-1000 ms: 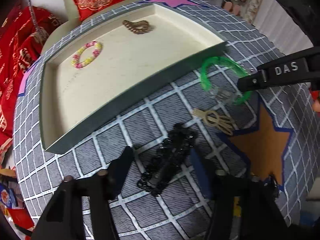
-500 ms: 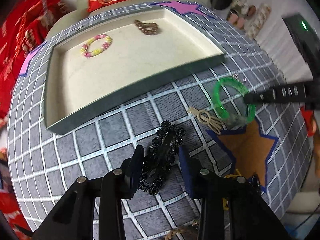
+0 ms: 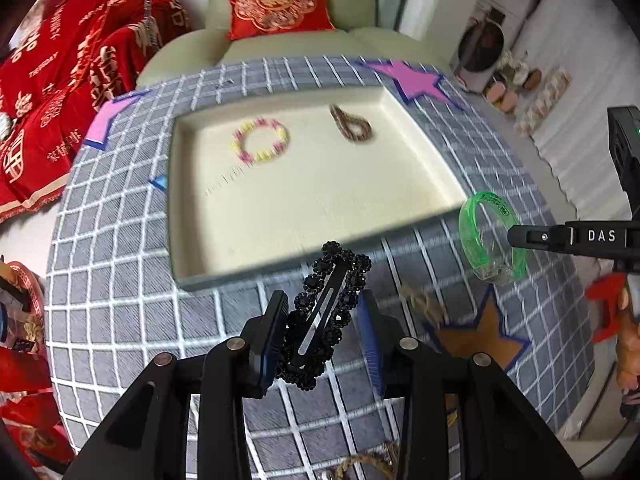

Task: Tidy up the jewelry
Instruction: 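Grasp the black hair clip with the left tool while the right tool grasps the green bangle, then carry the clip and bangle into the tray and open both tools, then move both tools toward the rope bracelet and yellow cord beside the star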

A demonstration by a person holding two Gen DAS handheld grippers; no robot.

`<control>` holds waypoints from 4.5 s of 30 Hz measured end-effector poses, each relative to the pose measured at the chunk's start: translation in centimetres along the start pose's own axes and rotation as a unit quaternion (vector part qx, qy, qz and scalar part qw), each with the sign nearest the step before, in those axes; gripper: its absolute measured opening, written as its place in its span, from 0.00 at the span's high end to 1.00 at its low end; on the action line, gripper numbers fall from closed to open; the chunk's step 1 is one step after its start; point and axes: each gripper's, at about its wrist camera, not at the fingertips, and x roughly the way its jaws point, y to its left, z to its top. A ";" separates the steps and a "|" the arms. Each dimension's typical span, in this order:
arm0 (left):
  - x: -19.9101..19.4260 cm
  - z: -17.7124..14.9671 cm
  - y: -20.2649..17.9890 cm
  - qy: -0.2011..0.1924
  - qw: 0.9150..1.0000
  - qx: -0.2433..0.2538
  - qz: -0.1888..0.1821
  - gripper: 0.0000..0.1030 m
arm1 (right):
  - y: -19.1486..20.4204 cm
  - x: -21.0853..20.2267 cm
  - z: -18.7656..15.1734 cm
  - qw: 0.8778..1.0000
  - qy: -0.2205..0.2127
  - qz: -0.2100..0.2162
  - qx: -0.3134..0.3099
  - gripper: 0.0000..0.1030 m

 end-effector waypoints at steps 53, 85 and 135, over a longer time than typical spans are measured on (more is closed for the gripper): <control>12.0 10.1 4.8 0.046 0.990 -0.029 0.131 0.43 | 8.2 13.0 12.8 0.991 0.037 -0.043 -0.118 0.91; 4.5 6.7 3.4 0.000 0.993 -0.015 0.115 0.00 | 8.4 5.7 10.3 0.996 -0.021 0.057 -0.063 0.24; -0.4 -16.6 3.0 0.140 0.987 -0.024 0.070 0.00 | 1.4 3.1 -12.1 0.997 0.078 -0.020 -0.003 0.00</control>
